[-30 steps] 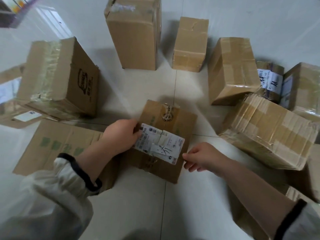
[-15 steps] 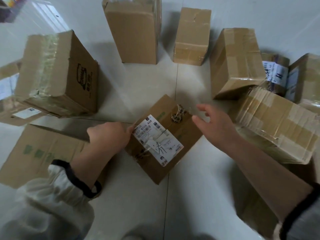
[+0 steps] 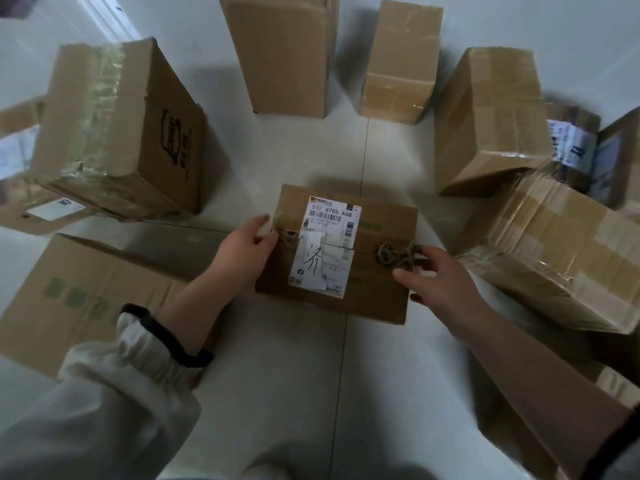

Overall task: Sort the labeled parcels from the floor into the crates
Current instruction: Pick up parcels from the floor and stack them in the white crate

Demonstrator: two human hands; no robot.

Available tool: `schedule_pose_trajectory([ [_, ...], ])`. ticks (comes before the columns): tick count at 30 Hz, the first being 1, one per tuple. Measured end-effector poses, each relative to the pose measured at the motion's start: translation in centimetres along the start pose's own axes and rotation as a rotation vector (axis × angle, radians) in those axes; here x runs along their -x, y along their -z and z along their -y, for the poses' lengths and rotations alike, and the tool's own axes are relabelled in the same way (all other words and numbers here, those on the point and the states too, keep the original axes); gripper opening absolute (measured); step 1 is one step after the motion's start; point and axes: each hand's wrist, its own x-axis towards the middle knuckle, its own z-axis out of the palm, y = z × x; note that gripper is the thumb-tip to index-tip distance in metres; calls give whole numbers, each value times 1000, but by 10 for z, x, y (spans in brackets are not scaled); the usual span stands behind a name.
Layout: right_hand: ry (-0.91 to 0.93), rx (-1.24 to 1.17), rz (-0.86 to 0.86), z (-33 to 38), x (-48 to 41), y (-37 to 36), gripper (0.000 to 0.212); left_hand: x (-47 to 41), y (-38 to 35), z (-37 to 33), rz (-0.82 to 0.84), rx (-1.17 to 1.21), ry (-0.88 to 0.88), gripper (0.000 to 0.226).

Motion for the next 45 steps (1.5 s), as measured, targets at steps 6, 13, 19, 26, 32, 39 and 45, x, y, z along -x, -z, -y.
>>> schedule_pose_trajectory([
  [6,24,-152,-12,-5,-4,-5,22,2,-2,5,3,56,-26,31],
  [13,68,-160,-121,-7,1,-16,15,10,-9,9,-72,163,30,35],
  [19,133,-207,-18,25,-11,6,22,7,-3,-10,-140,330,35,35],
  [26,173,-221,-76,97,3,41,20,15,37,-75,-178,521,62,32],
  [32,302,-131,-148,197,70,88,25,83,113,-165,-297,477,-21,31],
  [39,313,-44,-193,371,242,183,22,229,248,-328,-321,462,-91,31],
  [45,349,-57,-240,531,421,282,38,387,370,-465,-266,579,-113,28],
])
